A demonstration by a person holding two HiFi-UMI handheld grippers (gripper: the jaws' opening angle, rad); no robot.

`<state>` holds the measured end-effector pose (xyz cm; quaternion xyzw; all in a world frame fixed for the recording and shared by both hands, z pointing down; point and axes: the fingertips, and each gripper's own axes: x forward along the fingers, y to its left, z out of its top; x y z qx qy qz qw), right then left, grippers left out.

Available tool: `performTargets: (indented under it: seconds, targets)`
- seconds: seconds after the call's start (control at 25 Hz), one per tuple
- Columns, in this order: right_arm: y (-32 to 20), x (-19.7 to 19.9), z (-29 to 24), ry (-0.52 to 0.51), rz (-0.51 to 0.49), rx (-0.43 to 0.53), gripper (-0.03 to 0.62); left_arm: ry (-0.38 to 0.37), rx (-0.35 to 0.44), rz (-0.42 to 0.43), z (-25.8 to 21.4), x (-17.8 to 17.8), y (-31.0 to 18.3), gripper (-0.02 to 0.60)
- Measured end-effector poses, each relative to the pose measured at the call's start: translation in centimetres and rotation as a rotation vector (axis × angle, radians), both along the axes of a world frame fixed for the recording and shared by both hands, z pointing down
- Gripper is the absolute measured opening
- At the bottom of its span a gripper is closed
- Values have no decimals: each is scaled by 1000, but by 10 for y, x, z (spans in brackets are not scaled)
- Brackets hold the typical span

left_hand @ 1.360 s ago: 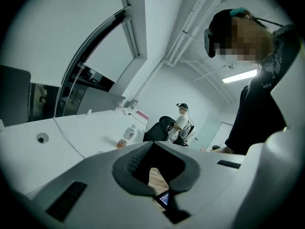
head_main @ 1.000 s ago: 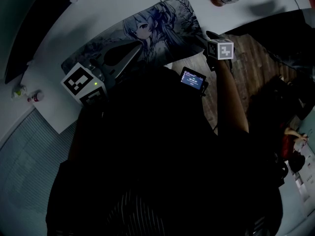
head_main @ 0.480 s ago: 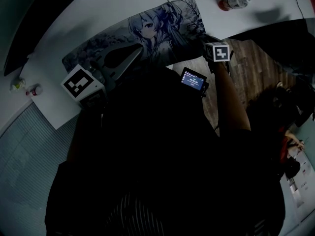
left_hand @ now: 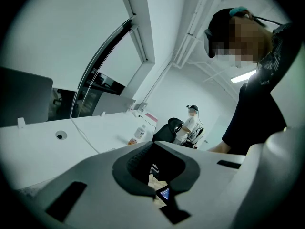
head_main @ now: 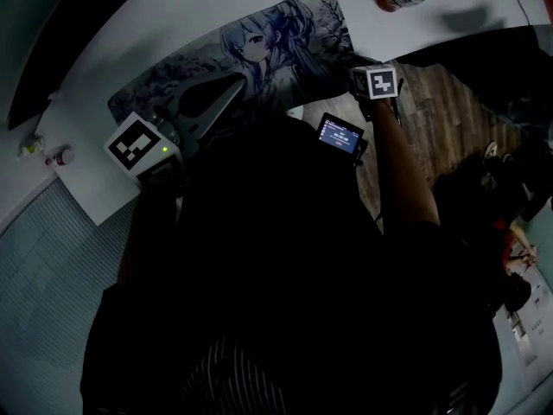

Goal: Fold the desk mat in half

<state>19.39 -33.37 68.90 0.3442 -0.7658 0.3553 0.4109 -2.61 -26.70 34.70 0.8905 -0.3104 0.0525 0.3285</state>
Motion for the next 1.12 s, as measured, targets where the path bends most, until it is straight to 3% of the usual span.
performTargets:
  seconds: [0.16, 0.32, 0.52, 0.64, 0.88, 1.12]
  targets:
    - [8, -6, 1, 53, -75, 66, 293, -11, 0, -21, 2, 0, 10, 9]
    - [6, -3, 6, 134, -113, 66, 291, -10, 6, -23, 2, 5, 16, 9]
    - [12, -26, 7, 144, -208, 13, 117, -3, 3, -18, 4, 15, 22, 9]
    - [20, -39, 11, 85, -198, -38, 29, 2, 4, -15, 6, 14, 24, 9]
    - [18, -19, -28, -30, -176, 16, 23, -17, 21, -31, -3, 35, 36, 8]
    - [29, -33, -78, -203, -153, 73, 23, -14, -7, -73, 1, 36, 44, 9]
